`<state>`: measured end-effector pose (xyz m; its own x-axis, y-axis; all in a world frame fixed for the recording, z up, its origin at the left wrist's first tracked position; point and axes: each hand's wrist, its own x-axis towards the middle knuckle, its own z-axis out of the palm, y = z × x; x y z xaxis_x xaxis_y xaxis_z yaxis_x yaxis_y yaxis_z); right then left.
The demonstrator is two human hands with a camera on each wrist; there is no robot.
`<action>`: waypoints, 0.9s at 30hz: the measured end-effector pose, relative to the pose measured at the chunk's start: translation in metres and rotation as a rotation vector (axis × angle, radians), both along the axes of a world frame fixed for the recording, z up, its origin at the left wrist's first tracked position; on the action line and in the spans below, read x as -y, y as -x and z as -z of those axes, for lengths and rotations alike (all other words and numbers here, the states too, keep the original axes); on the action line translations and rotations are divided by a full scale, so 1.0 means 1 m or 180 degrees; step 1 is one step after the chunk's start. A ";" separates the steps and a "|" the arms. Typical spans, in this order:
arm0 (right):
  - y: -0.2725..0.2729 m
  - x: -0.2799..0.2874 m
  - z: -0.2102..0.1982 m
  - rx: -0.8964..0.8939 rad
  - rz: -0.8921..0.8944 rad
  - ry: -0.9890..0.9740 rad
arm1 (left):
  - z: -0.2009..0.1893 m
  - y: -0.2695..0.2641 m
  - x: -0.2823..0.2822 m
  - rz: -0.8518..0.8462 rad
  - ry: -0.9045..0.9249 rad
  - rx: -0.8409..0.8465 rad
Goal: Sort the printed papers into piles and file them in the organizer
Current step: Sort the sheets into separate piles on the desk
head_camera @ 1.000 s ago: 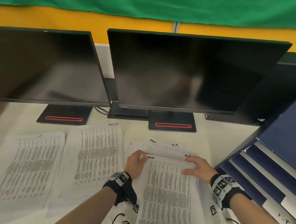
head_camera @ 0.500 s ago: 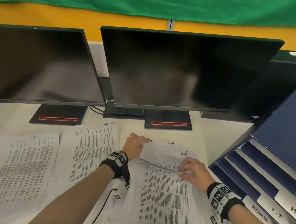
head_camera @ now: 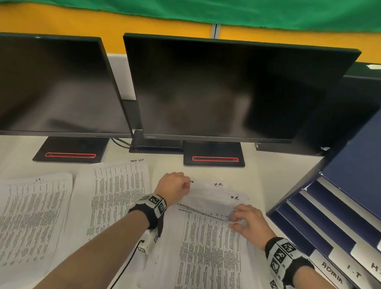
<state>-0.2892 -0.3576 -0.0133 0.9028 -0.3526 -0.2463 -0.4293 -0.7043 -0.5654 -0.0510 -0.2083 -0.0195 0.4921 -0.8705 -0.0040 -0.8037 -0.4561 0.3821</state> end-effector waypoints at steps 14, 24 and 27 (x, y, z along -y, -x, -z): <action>0.010 -0.004 0.007 0.0233 0.0213 -0.0088 | 0.001 0.002 -0.010 0.0058 -0.0040 -0.0557; 0.011 -0.004 0.014 0.0280 0.0153 0.1192 | -0.013 0.000 -0.017 0.0446 -0.0086 -0.1593; 0.008 -0.001 0.015 0.0101 0.0096 0.0931 | -0.016 -0.002 -0.015 0.0412 -0.0129 -0.1563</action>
<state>-0.2972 -0.3566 -0.0287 0.8965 -0.4311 -0.1021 -0.4378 -0.8266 -0.3538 -0.0493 -0.1932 -0.0036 0.3119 -0.9186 -0.2427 -0.5847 -0.3869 0.7131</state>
